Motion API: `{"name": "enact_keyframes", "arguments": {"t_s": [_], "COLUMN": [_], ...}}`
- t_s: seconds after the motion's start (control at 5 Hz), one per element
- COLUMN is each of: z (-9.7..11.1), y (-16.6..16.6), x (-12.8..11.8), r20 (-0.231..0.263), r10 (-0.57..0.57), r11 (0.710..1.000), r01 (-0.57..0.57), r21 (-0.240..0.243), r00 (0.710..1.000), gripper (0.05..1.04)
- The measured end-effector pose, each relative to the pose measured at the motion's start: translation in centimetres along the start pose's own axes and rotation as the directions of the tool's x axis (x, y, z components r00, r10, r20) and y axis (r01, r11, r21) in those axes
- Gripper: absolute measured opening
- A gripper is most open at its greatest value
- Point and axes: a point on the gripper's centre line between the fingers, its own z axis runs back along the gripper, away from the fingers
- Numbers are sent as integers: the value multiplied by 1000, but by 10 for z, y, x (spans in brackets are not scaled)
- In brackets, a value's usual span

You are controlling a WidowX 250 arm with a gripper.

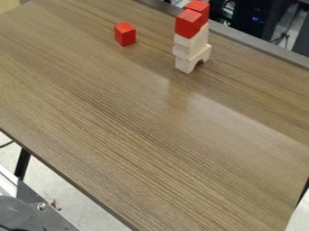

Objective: Put the red cube on top of the tower

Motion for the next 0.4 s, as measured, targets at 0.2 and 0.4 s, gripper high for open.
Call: {"name": "enact_keyframes", "arguments": {"t_s": [0.2,0.4], "z": [-14,-24], "y": [2,21], "x": [-9,-13], "r20": [-43,-50], "r10": [12,224], "r11": [1000,974], "r01": [-12,-222], "r21": [-7,37], "r00": [999,973], "gripper": [999,999]}}
